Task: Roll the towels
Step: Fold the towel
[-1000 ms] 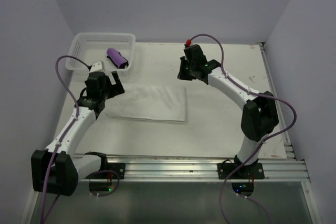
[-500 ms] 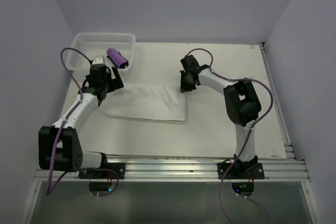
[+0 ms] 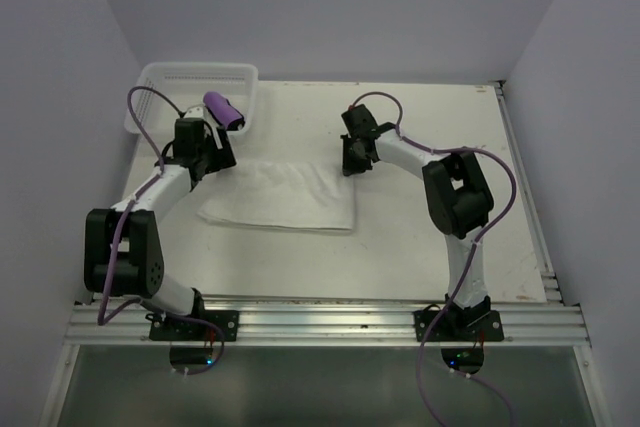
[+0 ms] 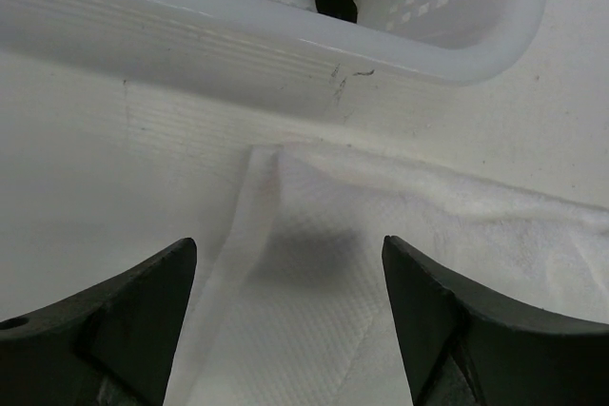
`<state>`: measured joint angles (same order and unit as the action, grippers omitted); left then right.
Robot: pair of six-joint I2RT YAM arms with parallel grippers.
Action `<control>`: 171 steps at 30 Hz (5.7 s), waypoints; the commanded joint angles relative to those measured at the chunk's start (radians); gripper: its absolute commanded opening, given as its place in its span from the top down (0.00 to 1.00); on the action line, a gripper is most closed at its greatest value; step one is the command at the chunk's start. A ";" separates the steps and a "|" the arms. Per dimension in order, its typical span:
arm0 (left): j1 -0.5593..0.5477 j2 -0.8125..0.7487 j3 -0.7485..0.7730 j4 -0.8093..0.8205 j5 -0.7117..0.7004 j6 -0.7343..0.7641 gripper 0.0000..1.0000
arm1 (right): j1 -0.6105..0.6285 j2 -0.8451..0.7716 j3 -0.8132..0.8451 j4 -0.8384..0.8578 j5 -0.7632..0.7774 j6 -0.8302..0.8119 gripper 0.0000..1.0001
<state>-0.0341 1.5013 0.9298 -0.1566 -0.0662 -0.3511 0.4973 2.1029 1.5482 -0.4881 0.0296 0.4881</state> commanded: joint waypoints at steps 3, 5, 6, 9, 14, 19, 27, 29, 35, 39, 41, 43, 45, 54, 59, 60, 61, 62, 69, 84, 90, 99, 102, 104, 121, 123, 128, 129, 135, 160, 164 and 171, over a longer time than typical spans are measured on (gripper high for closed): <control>0.007 0.045 0.061 0.072 0.062 0.031 0.21 | -0.003 0.028 0.024 -0.012 0.027 -0.034 0.95; 0.007 0.053 0.061 0.069 0.057 0.031 0.25 | -0.003 0.029 0.024 -0.012 0.024 -0.034 0.95; 0.007 0.053 0.058 0.072 0.055 0.031 0.27 | -0.003 0.031 0.026 -0.012 0.023 -0.034 0.95; 0.007 0.050 0.047 0.071 0.049 0.031 0.39 | -0.003 0.035 0.033 -0.015 0.024 -0.033 0.95; 0.007 0.068 0.046 0.048 0.022 0.024 0.54 | -0.006 0.039 0.036 -0.018 0.029 -0.036 0.95; 0.007 0.079 0.055 0.049 0.014 0.024 0.58 | -0.008 0.039 0.032 -0.018 0.029 -0.039 0.95; 0.022 0.085 0.067 0.068 0.052 0.021 0.92 | -0.009 0.036 0.021 -0.017 0.032 -0.040 0.96; 0.028 0.086 0.066 0.069 0.055 0.020 0.98 | -0.009 0.032 0.020 -0.017 0.032 -0.042 0.96; 0.034 0.068 0.067 0.054 0.023 0.021 1.00 | -0.011 0.037 0.026 -0.029 0.044 -0.048 0.97; 0.034 0.074 0.069 0.028 -0.021 0.009 1.00 | -0.014 0.037 0.030 -0.050 0.072 -0.036 0.98; 0.034 0.074 0.070 0.014 -0.055 0.001 1.00 | -0.019 0.037 0.030 -0.058 0.084 -0.031 0.98; 0.034 0.076 0.076 0.005 -0.088 -0.003 1.00 | -0.020 0.035 0.026 -0.058 0.085 -0.026 0.98; 0.034 0.086 0.081 -0.009 -0.104 -0.006 1.00 | -0.023 0.035 0.024 -0.058 0.084 -0.023 0.98; 0.034 0.161 0.109 -0.014 -0.150 -0.025 1.00 | -0.028 0.046 0.027 -0.063 0.092 -0.016 0.98; 0.034 0.195 0.127 -0.034 -0.168 -0.038 1.00 | -0.032 0.054 0.029 -0.075 0.104 -0.005 0.98; 0.034 0.203 0.127 -0.038 -0.173 -0.038 1.00 | -0.034 0.057 0.030 -0.076 0.105 -0.005 0.98; 0.034 0.209 0.130 -0.043 -0.190 -0.042 1.00 | -0.032 0.058 0.029 -0.076 0.105 -0.005 0.98; 0.034 0.214 0.132 -0.050 -0.195 -0.040 1.00 | -0.034 0.058 0.029 -0.078 0.105 -0.005 0.98; 0.034 0.208 0.121 -0.015 -0.170 -0.045 1.00 | -0.037 0.057 0.027 -0.054 0.055 -0.020 0.97; 0.034 -0.016 0.058 0.034 -0.100 -0.060 0.38 | -0.037 -0.145 0.004 -0.006 -0.060 -0.095 0.58; 0.034 -0.084 -0.031 0.078 0.060 -0.107 0.36 | -0.036 -0.294 -0.100 0.017 -0.031 -0.063 0.57; -0.069 -0.055 -0.137 0.255 0.151 -0.166 0.48 | 0.027 -0.380 -0.278 0.097 -0.168 0.018 0.89; -0.093 -0.029 -0.154 0.299 0.157 -0.173 0.53 | 0.086 -0.388 -0.318 0.115 -0.177 0.027 0.89; -0.108 -0.006 -0.166 0.311 0.155 -0.180 0.57 | 0.110 -0.385 -0.364 0.147 -0.192 0.055 0.89; -0.110 0.106 -0.218 0.167 -0.021 -0.285 0.58 | 0.121 -0.337 -0.538 0.178 -0.140 0.061 0.83; -0.110 0.074 -0.227 0.166 -0.020 -0.287 0.55 | 0.119 -0.359 -0.511 0.149 -0.125 0.046 0.78; -0.110 -0.027 -0.230 0.160 -0.004 -0.276 0.47 | 0.115 -0.480 -0.444 0.075 -0.105 0.035 0.65; -0.110 -0.044 -0.235 0.158 0.005 -0.270 0.46 | 0.113 -0.497 -0.445 0.072 -0.102 0.040 0.65; -0.110 -0.193 -0.215 0.160 0.084 -0.215 0.32 | 0.095 -0.602 -0.516 0.032 -0.031 0.141 0.59; -0.110 -0.265 -0.072 0.045 0.200 -0.114 0.21 | 0.064 -0.630 -0.786 0.376 -0.086 0.445 0.46; -0.110 -0.248 -0.031 0.037 0.229 -0.123 0.20 | 0.064 -0.561 -0.752 0.370 -0.114 0.454 0.46; -0.110 -0.233 0.030 0.022 0.258 -0.135 0.19 | 0.072 -0.481 -0.775 0.439 -0.140 0.489 0.50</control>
<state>-0.1463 1.2667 0.9115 -0.1440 0.1558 -0.4866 0.5648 1.5921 0.7673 -0.0940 -0.0978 0.9478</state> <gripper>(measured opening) 0.805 0.517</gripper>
